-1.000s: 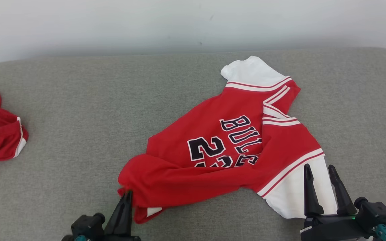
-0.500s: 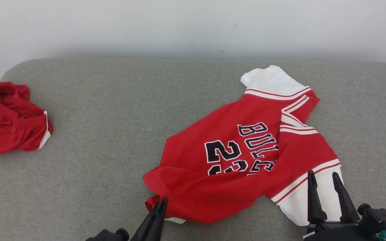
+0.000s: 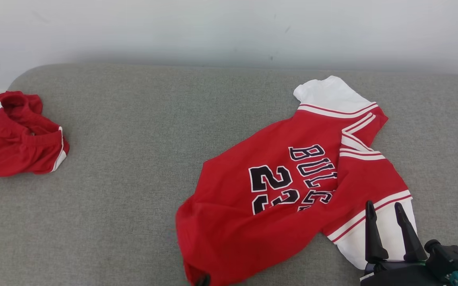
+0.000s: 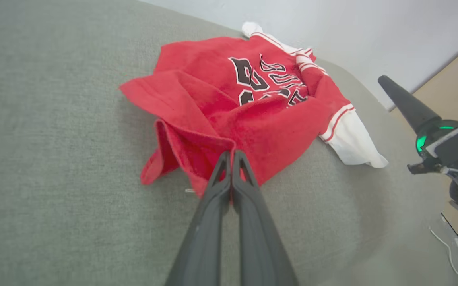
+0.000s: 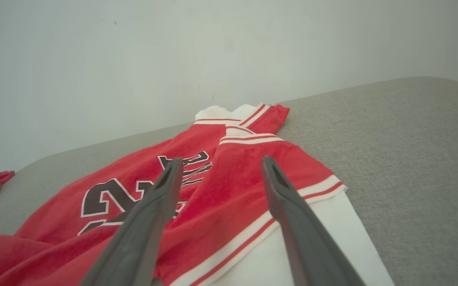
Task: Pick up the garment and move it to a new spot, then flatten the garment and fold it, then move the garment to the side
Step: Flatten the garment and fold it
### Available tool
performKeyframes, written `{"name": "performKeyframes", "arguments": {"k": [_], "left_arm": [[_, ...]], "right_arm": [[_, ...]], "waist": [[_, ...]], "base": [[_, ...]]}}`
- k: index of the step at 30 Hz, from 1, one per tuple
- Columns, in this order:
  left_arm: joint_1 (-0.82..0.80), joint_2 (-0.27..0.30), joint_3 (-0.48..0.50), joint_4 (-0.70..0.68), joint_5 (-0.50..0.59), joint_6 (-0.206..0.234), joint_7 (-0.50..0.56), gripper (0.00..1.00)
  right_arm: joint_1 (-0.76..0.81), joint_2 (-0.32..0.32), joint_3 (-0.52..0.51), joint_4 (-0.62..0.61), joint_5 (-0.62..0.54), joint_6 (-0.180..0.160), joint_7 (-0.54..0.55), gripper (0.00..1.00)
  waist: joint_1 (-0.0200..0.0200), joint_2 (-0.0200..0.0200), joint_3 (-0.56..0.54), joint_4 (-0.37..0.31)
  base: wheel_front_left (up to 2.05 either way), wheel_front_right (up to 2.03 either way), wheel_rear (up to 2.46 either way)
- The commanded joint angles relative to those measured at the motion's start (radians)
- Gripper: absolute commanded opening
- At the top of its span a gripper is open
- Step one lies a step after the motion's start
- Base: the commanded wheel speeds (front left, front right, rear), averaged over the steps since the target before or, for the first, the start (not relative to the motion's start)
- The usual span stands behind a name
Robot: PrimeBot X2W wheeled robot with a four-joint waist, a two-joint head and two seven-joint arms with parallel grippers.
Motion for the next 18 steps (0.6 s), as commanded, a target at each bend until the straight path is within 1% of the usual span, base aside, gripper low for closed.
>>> {"name": "performKeyframes", "arguments": {"k": [1,6,10,15,18], "left_arm": [[0.020,-0.004,-0.013,0.015,-0.019,-0.004,0.021,0.00],[0.045,0.002,-0.036,0.064,-0.058,-0.001,0.114,0.00],[0.051,-0.001,-0.050,0.060,-0.109,-0.005,0.162,0.00],[0.006,0.006,-0.023,0.035,-0.105,-0.007,0.126,0.00],[-0.039,0.007,0.004,0.059,-0.104,-0.007,0.085,0.00]], "right_arm": [[0.001,-0.002,-0.002,0.002,0.008,-0.002,-0.002,1.00],[0.001,-0.005,-0.004,0.000,0.008,-0.002,-0.002,1.00],[0.001,-0.006,-0.006,0.000,0.007,-0.002,-0.002,1.00],[0.001,-0.005,-0.007,0.002,0.004,-0.002,-0.002,1.00],[-0.003,-0.004,0.002,0.005,0.003,-0.002,-0.002,1.00]], "waist": [[0.0000,-0.0001,0.001,0.002],[0.0000,-0.0001,0.006,0.007],[0.0000,-0.0001,0.005,0.010],[0.0000,-0.0001,0.002,0.011],[0.0000,-0.0001,0.000,0.006]], "base": [[0.00,0.00,0.00],[0.00,0.00,0.00],[0.00,0.00,0.00],[0.00,0.00,0.00],[0.00,0.00,0.00]]}}
